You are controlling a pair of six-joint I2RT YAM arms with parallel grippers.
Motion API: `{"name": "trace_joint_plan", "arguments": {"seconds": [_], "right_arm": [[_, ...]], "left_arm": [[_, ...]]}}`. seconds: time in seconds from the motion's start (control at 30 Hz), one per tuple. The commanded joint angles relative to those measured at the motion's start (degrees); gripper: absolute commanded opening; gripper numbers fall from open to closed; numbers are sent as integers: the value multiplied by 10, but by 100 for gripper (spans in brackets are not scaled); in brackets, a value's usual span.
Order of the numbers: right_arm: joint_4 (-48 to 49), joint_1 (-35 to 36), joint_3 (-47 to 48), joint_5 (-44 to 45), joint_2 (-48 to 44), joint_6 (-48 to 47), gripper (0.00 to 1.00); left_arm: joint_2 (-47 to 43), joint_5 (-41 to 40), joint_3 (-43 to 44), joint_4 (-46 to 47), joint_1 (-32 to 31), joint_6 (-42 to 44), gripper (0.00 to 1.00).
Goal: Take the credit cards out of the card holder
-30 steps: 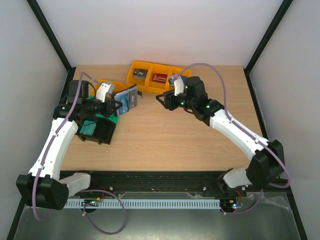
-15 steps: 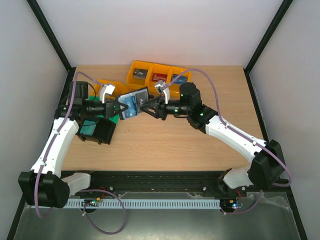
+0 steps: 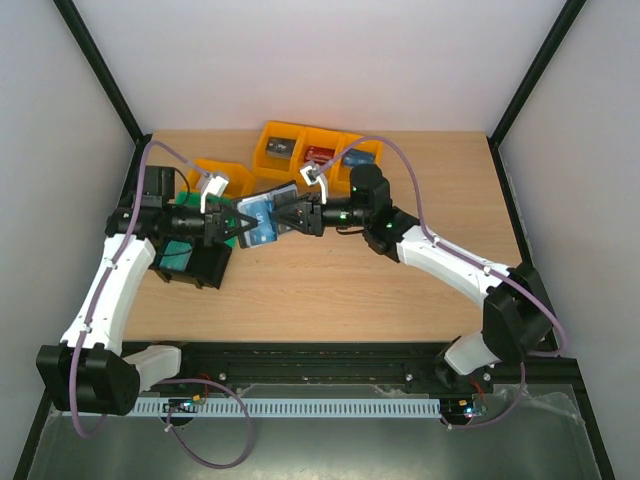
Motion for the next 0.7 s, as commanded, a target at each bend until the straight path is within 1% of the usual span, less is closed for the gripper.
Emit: {"name": "trace_joint_plan", "arguments": {"seconds": [0.0,0.13,0.2,0.23,0.33,0.5,0.53,0.6,0.67], "right_arm": [[34,3,15,-18,15,21,23],[36,16,26,-39,19,14,20],[39,20,28,-54,19,14,16],[39,21,29,-58,19,13,14],[37,22,29,-60,16,11,2],[10,21,30,-54,4,-16,2],[0,21,31,-52,1,-25,2],[-26,20,39,-44,-4,-44,2],[-46,16,43,-36,-9,-57,2]], "left_arm": [[-4,74,33,-39,-2,61,2],[-3,65,32,-30,-3,48,2],[-3,54,30,-14,-3,31,2],[-3,49,29,-7,-3,23,2],[-2,37,24,8,-3,5,2],[-2,31,20,17,-3,-6,2],[-3,30,19,17,-3,-6,6],[-3,32,16,17,-3,-6,18],[-4,38,14,16,-3,-5,19]]}}
